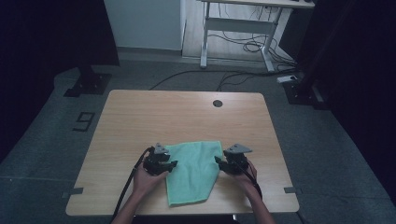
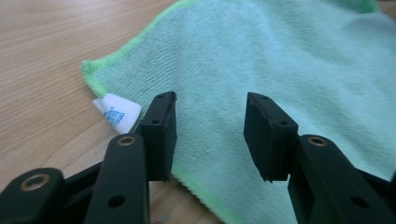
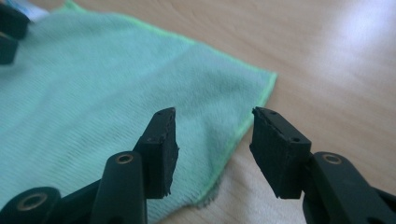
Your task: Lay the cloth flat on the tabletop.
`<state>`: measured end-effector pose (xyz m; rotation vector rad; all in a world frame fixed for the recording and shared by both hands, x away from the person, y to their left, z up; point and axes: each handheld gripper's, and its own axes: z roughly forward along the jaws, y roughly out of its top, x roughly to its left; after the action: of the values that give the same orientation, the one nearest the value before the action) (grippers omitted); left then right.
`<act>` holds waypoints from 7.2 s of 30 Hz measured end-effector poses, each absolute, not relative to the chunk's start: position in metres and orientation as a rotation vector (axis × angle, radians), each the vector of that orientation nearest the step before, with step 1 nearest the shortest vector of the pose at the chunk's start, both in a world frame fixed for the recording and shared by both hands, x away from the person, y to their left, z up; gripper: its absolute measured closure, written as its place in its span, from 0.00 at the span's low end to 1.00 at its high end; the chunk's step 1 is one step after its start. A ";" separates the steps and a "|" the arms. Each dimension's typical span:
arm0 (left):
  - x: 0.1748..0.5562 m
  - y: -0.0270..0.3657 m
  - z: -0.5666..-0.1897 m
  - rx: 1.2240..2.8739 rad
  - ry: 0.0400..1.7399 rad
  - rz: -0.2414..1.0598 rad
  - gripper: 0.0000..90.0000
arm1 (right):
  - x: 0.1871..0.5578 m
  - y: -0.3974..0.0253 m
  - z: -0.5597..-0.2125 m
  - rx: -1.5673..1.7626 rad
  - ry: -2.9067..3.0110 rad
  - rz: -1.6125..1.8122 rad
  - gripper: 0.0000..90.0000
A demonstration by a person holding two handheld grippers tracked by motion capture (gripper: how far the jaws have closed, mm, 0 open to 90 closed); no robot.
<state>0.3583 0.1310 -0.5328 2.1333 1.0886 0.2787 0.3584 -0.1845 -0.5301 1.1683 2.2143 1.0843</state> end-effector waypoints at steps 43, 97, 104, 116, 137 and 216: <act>0.344 0.096 -0.531 2.180 1.022 0.258 0.57 | 0.337 -0.209 -0.539 1.182 2.171 1.216 0.59; 0.341 0.032 -0.538 2.228 0.890 0.197 0.72 | 0.324 -0.237 -0.534 1.279 2.044 1.258 0.58; 0.347 0.043 -0.534 2.171 0.884 0.064 0.93 | 0.323 -0.239 -0.532 1.280 2.026 1.267 0.59; 0.351 0.059 -0.510 2.108 0.863 0.069 0.96 | 0.322 -0.241 -0.531 1.275 2.017 1.271 0.60; 0.397 0.126 -0.536 2.007 1.116 0.025 0.94 | 0.326 -0.212 -0.535 1.169 2.123 1.269 0.59; 0.394 0.123 -0.539 2.105 1.113 0.221 0.74 | 0.304 -0.231 -0.522 1.279 2.210 1.329 0.85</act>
<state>0.3937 0.1235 -0.5393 2.1053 1.1133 0.2206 0.3044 -0.2313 -0.5224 1.2789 2.2099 1.3290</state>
